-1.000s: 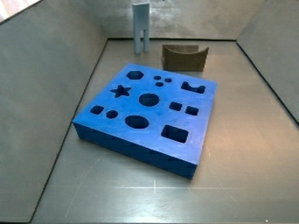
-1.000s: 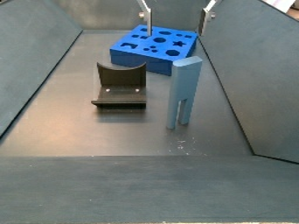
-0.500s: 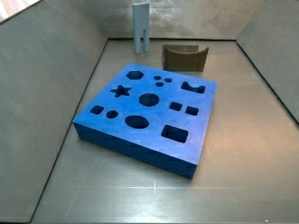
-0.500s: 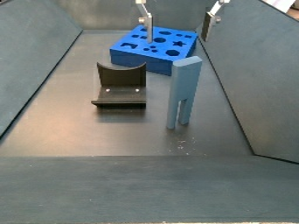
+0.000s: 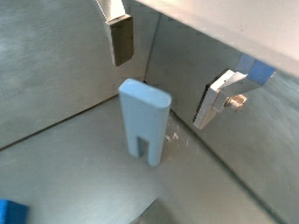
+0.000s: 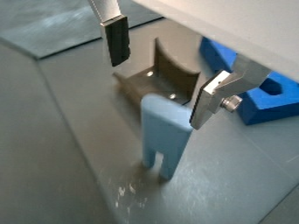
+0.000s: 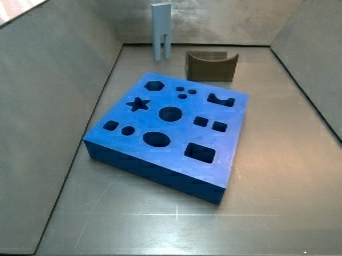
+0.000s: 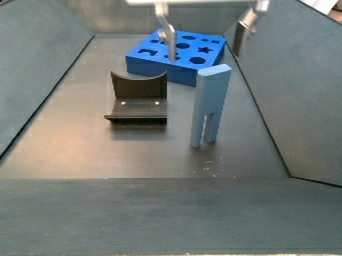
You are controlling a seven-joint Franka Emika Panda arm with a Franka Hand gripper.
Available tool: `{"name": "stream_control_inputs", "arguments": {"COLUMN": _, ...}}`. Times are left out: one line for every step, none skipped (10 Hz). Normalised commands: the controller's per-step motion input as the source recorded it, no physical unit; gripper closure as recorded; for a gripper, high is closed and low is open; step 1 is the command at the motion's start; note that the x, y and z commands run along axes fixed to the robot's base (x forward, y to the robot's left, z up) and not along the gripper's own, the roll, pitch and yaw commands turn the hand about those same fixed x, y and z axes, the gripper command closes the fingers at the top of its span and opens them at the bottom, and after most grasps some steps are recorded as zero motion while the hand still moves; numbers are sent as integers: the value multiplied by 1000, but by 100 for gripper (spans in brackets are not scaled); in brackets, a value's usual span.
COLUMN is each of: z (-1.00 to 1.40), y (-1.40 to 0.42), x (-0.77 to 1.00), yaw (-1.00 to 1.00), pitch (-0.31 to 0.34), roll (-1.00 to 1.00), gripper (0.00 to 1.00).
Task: Pick up the square-circle object. Move up. Move to above the board. Insert the square-circle object.
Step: Pick up the square-circle object.
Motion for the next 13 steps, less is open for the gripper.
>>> {"name": "stream_control_inputs", "arguments": {"z": -17, "y": 0, "x": 0, "yaw": 0, "pitch": 0, "roll": 0, "gripper": 0}}
{"name": "stream_control_inputs", "arguments": {"z": -611, "y": 0, "x": 0, "yaw": 157, "pitch": -3, "roll": 40, "gripper": 0}}
{"name": "stream_control_inputs", "arguments": {"z": -683, "y": 0, "x": 0, "yaw": 194, "pitch": -4, "roll": 4, "gripper": 0}}
{"name": "stream_control_inputs", "arguments": {"z": -57, "y": 0, "x": 0, "yaw": 94, "pitch": 0, "roll": 0, "gripper": 0}}
{"name": "stream_control_inputs", "arguments": {"z": -71, "y": 0, "x": 0, "yaw": 0, "pitch": 0, "roll": 0, "gripper": 0}}
{"name": "stream_control_inputs", "arguments": {"z": -551, "y": 0, "x": -14, "yaw": 83, "pitch": -41, "roll": 0, "gripper": 0}}
{"name": "stream_control_inputs", "arguments": {"z": -723, "y": 0, "x": -100, "yaw": 131, "pitch": -67, "roll": 0, "gripper": 0}}
{"name": "stream_control_inputs", "arguments": {"z": -546, "y": 0, "x": -46, "yaw": 129, "pitch": -41, "roll": 0, "gripper": 0}}
{"name": "stream_control_inputs", "arguments": {"z": 0, "y": 0, "x": 0, "yaw": 0, "pitch": 0, "roll": -19, "gripper": 0}}
{"name": "stream_control_inputs", "arguments": {"z": -26, "y": 0, "x": 0, "yaw": 0, "pitch": 0, "roll": 0, "gripper": 0}}
{"name": "stream_control_inputs", "arguments": {"z": -549, "y": 29, "x": -54, "yaw": 17, "pitch": 0, "roll": 7, "gripper": 0}}
{"name": "stream_control_inputs", "arguments": {"z": -720, "y": 80, "x": -169, "yaw": 60, "pitch": -1, "roll": 70, "gripper": 0}}
{"name": "stream_control_inputs", "arguments": {"z": -649, "y": 83, "x": -177, "yaw": 69, "pitch": -3, "roll": 73, "gripper": 0}}
